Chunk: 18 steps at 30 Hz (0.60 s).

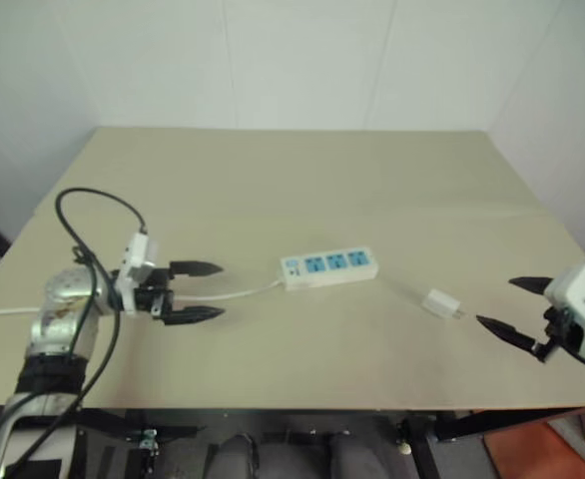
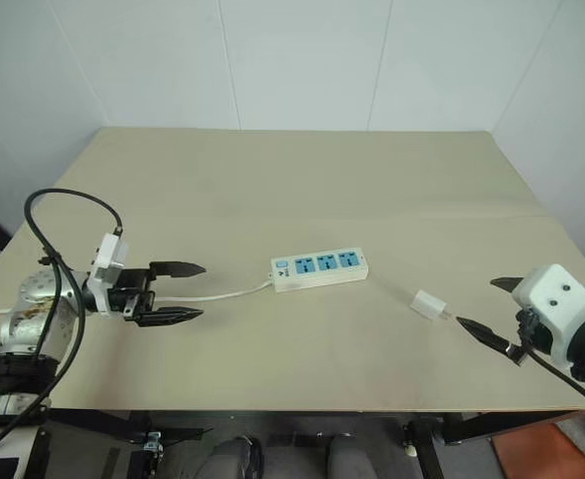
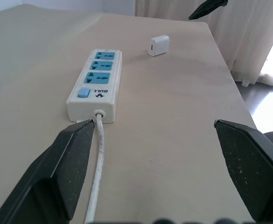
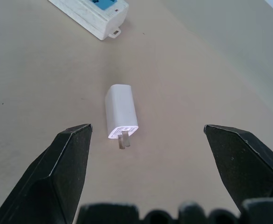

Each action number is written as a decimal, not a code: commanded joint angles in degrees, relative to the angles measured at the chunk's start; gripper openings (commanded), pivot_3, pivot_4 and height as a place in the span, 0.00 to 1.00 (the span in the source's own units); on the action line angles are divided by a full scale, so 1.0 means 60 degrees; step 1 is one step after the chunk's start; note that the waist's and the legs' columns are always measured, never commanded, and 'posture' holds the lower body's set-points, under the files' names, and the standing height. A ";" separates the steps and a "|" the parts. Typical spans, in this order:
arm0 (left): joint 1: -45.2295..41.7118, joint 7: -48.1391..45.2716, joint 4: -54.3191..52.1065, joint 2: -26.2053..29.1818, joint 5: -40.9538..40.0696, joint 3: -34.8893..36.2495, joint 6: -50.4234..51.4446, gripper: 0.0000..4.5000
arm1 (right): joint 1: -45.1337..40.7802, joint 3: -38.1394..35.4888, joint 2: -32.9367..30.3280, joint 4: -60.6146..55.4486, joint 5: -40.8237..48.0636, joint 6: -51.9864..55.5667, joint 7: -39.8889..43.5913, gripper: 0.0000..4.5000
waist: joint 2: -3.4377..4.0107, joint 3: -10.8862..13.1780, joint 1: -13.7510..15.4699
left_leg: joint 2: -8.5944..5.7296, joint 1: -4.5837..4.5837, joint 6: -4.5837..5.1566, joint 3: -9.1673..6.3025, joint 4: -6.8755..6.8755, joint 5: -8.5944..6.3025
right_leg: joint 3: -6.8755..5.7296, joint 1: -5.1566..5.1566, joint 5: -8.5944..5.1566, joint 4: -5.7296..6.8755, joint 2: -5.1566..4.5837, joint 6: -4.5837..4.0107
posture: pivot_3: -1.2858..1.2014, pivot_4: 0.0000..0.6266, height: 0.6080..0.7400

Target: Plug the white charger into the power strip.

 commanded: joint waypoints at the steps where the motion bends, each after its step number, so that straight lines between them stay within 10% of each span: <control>1: -0.0455 -0.0062 0.0234 -0.0008 0.0025 0.0083 -0.0242 0.99 | 0.0007 -0.0353 -0.0062 -0.0295 0.0043 0.0063 -0.0152 1.00 | 0.0000 0.0000 0.0002 | 0.0000 0.0000 0.0000 0.0000 0.0000 0.0000 | -0.0001 0.0000 0.0000 0.0000 0.0000 0.0000 | 0.52 0.24 1.00; 10: -0.0938 -0.0030 0.1293 -0.0290 0.0482 -0.0059 -0.1077 0.99 | 0.0312 -0.0541 -0.0003 -0.0509 0.0067 0.0086 -0.0204 1.00 | 0.0000 0.0000 0.0011 | -0.0001 -0.0001 0.0000 0.0000 0.0000 0.0000 | 0.0000 0.0000 0.0000 -0.0001 0.0000 0.0001 | 0.52 0.24 1.00; 18: -0.2772 0.0008 0.5330 -0.2327 0.1099 0.0026 -0.3796 0.99 | -0.0093 -0.0069 0.0066 -0.0833 0.0039 0.0263 -0.0650 1.00 | -0.0010 -0.0003 0.0184 | -0.0011 -0.0005 0.0000 -0.0002 0.0007 0.0000 | -0.0002 0.0005 0.0007 -0.0007 0.0000 0.0012 | 0.52 0.24 1.00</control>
